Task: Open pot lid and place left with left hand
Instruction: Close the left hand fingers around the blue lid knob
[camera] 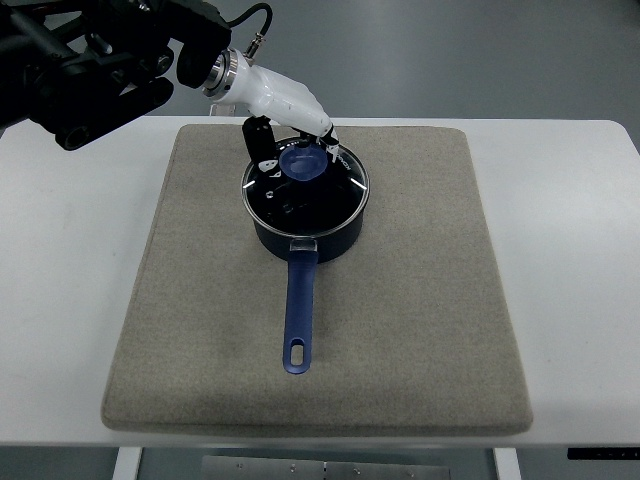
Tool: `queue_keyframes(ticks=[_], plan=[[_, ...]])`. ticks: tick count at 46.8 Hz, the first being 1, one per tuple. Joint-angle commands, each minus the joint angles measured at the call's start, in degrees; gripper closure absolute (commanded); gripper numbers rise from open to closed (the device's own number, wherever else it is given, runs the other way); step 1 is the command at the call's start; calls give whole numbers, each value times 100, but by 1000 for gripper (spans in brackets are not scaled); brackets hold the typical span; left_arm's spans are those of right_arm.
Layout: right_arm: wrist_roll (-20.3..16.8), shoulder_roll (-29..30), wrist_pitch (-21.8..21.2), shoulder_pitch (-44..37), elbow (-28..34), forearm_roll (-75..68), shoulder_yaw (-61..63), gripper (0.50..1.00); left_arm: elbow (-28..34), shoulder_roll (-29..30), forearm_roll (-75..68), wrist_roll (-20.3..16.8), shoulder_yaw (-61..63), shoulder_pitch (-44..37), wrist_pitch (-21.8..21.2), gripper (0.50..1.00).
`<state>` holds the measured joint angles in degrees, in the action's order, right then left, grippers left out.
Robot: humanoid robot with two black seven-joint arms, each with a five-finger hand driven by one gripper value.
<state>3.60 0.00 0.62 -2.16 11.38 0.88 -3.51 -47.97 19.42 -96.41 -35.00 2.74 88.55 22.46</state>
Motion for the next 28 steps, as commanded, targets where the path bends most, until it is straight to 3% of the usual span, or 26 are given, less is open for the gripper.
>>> queue_keyframes(ticks=[1,4,6,28], plan=[[0,0,0,-4,-4,0,0,583,16,0,-1,0,-2,-39,-224,943],[0,0,0,-4,-4,0,0,583,16,0,-1,0,7,-66,-286,956],[0,0,0,-4,-4,0,0,583,16,-9,-1,0,7,-66,-295,1000],[0,0,0,-4,-4,0,0,583,16,-35,-10,0,-2,-57,-295,1000]])
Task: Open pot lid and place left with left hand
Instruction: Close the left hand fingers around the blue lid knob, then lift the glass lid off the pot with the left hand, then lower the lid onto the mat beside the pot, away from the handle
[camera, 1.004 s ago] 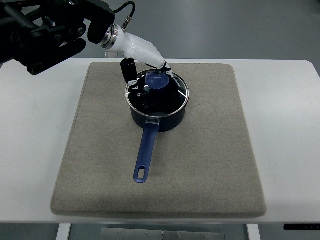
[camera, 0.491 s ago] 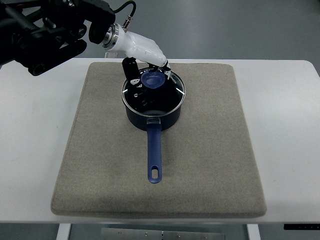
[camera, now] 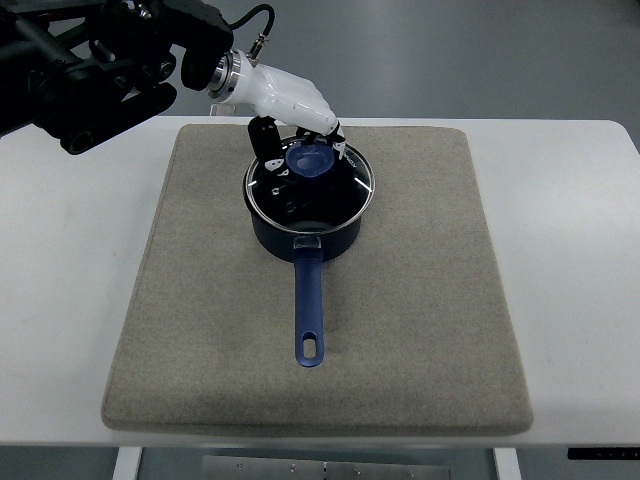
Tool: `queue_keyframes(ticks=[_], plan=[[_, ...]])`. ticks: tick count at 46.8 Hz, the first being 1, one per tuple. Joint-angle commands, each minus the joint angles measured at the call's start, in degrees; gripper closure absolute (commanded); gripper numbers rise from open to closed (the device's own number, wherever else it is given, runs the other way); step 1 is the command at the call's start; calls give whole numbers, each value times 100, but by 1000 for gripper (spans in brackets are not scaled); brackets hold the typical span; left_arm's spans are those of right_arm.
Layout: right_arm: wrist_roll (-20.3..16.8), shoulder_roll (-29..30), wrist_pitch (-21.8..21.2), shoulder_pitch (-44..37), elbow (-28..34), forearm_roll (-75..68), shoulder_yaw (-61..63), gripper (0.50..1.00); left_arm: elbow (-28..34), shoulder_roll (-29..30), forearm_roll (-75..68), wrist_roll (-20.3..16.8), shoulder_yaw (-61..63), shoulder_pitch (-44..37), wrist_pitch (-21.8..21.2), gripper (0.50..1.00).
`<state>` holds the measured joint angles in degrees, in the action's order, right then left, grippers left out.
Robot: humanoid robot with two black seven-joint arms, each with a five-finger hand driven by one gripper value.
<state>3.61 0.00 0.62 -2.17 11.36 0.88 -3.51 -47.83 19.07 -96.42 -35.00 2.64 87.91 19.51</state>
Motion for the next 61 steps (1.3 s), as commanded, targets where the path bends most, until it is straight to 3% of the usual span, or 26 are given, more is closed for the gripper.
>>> queue_keyframes(ticks=[1,11,27,38,49,61], plan=[[0,0,0,6,-2,0,0,583,2,9,-9,0,8,7,0,1000],[0,0,0,6,7,0,0,583,37,53,0,0,-1,86,0,1000],[0,0,0,-3,-2,0,0,583,599,106,114,0,-71,174,0,1000],[0,0,0,-3,-2,0,0,583,810,545,158,0,-80,122,-9,1000],[0,0,0,6,7,0,0,583,547,1186,123,0,8,113,18,1000],[0,0,0,6,7,0,0,583,-296,2004,88,0,26,-19,27,1000]])
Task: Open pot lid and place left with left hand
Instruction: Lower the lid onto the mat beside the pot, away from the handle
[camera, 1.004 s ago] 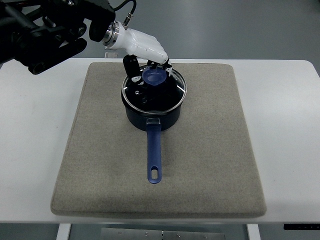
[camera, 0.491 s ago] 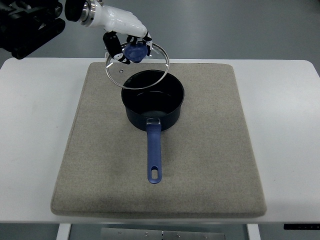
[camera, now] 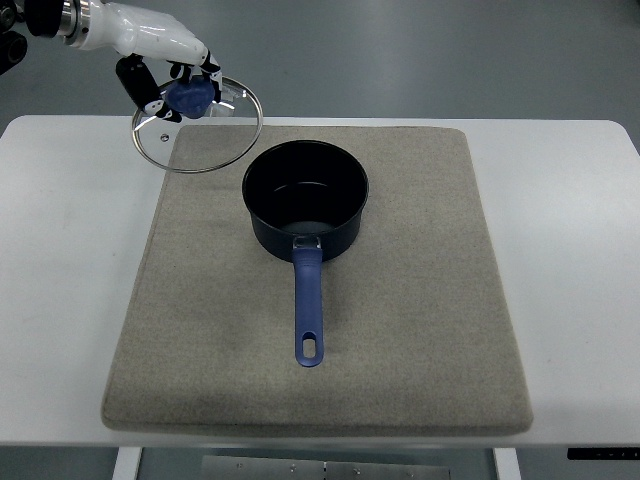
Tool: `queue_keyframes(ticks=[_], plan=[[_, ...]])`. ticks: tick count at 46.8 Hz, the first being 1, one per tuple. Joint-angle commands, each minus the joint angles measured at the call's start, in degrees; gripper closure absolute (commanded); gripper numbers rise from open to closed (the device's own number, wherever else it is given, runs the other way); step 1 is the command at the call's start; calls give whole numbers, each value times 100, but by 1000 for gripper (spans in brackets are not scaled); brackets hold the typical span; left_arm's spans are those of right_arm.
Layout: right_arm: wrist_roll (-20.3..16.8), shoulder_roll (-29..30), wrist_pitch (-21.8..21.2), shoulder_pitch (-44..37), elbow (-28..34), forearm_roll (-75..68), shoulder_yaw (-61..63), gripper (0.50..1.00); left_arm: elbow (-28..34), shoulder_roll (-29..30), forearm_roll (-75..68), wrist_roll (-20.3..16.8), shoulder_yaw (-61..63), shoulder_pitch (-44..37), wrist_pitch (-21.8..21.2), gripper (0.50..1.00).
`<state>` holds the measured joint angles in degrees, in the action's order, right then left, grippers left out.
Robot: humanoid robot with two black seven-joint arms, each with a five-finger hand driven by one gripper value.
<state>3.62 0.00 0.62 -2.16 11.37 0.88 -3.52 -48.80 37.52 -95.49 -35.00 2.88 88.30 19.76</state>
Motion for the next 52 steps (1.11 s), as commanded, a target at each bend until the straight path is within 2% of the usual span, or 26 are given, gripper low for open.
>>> queue_keyframes(ticks=[1,11,33,48,52], plan=[[-1,0,0,5,5,0,0,583,-253,194,-13,0,2,-93,1,1000],[-1,0,0,-4,-4,0,0,583,-605,519,-31,0,11,-374,28,1000],[-1,0,0,5,-4,0,0,583,-640,510,-268,0,2,-752,-7,1000],[-1,0,0,5,5,0,0,583,-640,475,-233,0,-68,-946,-201,1000],[-1,0,0,-4,-3,0,0,583,-640,458,-206,0,-77,-1016,-367,1000]])
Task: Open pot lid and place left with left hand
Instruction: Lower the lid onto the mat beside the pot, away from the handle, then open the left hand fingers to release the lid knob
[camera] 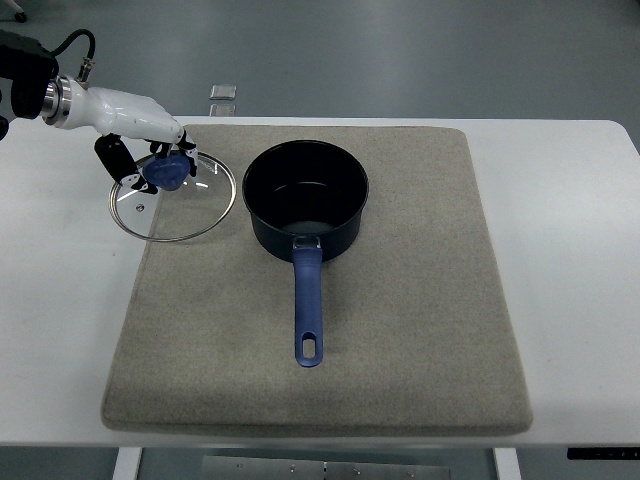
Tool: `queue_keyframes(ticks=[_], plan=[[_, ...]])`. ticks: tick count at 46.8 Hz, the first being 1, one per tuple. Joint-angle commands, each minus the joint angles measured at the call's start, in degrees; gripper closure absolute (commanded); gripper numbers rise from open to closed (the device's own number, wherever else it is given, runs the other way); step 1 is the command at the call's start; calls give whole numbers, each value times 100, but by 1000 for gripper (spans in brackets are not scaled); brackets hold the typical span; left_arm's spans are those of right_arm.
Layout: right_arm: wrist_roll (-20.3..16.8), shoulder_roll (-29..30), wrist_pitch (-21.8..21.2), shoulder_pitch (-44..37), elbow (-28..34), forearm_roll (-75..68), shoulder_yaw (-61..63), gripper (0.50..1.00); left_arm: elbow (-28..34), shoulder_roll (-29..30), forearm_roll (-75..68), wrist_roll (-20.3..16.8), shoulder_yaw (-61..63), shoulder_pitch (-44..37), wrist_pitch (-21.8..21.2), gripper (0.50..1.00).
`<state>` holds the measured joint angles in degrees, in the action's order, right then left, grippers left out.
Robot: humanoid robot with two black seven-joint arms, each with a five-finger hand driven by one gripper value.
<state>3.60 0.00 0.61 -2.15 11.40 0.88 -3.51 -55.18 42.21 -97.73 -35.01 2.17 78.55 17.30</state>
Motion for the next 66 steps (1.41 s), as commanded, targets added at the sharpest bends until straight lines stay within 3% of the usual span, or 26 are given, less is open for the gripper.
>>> queue_keyframes(ticks=[1,37,66], plan=[[0,0,0,-5,3,0,0,583,7,-11,17,1,-6,-59,-157,1000],[0,0,0,4,-6,0,0,583,359,-432,-1,1,-6,-542,-605,1000],[0,0,0,-5,-6,0,0,583,403,-476,61,1,-6,-560,-623,1000]])
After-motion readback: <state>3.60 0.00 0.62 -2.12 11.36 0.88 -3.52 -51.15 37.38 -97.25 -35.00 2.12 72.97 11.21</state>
